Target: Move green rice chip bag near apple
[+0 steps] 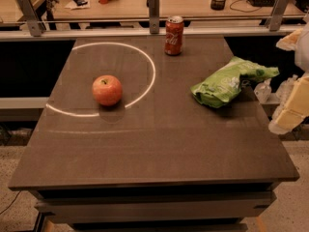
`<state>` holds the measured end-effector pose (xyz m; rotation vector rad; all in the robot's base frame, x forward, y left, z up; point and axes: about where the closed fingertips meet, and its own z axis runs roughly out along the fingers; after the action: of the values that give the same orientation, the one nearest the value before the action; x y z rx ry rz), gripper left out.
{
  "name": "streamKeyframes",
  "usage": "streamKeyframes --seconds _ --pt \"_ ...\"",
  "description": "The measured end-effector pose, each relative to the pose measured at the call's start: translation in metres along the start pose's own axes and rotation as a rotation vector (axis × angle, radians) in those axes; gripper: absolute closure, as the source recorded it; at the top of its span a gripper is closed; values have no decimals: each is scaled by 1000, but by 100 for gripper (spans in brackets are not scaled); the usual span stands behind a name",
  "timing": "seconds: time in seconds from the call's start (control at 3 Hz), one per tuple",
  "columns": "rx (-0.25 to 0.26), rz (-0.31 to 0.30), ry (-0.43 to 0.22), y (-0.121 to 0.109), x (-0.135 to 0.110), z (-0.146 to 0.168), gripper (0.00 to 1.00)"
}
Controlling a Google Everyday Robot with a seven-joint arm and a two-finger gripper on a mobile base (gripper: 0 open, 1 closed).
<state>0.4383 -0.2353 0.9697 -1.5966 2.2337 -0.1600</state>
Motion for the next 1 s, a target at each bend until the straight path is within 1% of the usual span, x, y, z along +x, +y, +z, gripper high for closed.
streamKeyframes --seconds 0.33,0.67,1.0 --pt "82 37 -40 -9 23 20 0" --pt "163 57 -99 -20 46 41 0" --pt "262 44 -191 -51 50 53 0"
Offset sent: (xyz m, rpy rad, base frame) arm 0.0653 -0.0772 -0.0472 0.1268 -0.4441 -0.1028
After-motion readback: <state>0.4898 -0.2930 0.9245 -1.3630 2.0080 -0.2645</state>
